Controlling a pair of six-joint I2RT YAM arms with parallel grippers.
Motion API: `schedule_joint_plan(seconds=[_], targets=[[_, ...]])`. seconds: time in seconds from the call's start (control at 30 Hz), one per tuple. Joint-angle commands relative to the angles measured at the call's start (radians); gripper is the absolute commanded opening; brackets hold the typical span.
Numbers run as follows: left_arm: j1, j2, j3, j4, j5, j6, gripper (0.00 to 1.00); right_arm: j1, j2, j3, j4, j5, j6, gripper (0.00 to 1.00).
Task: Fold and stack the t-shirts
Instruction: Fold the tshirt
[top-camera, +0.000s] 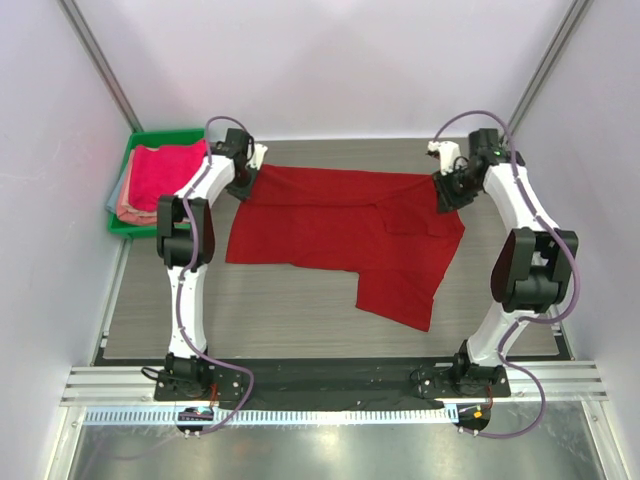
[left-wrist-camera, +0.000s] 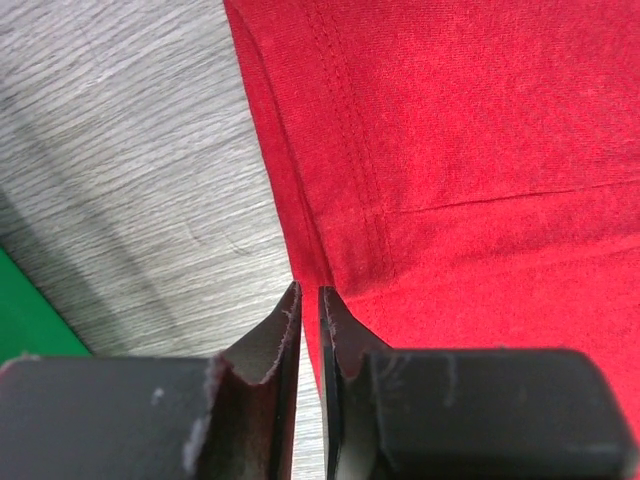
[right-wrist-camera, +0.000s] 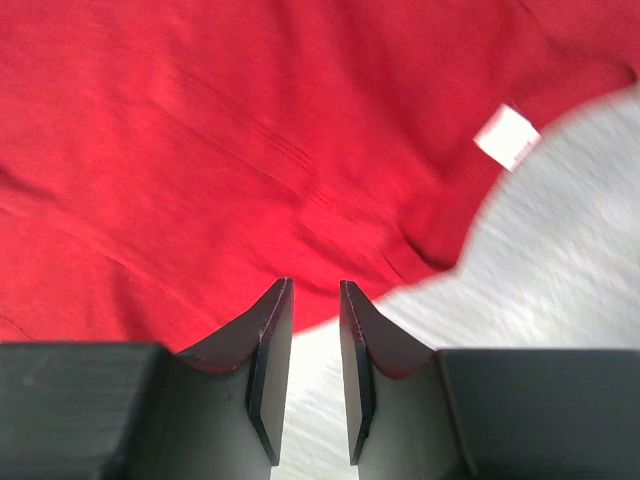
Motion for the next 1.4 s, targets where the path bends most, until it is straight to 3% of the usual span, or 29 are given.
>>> schedule_joint_plan(seconds=[0.0,0.13,0.33,0.73,1.37], targets=[[-0.003,-0.089,-0.005,0.014,0.011,-0.004,0.13,0.082,0.04,0.034,0.006,-0.026,-0.048,0.31],[-0.003,-0.122,-0.042,0.017,-0.016,0.003,0.22,0.2,0.103,0.037,0.036,-0.032,-0.058,0.3],[-0.003,-0.18,-0.117,0.026,-0.041,0.014,0.41,0.253,0.236,0.107,0.073,-0.039,-0.044,0.3],[-0.003,-0.203,-0.15,0.028,-0.056,0.02,0.4,0.285,0.35,0.175,0.086,-0.05,-0.024,0.31],[-0.003,-0.2,-0.145,0.023,-0.075,0.031,0.4,0.311,0.377,0.146,0.109,-0.001,-0.001,0.37]])
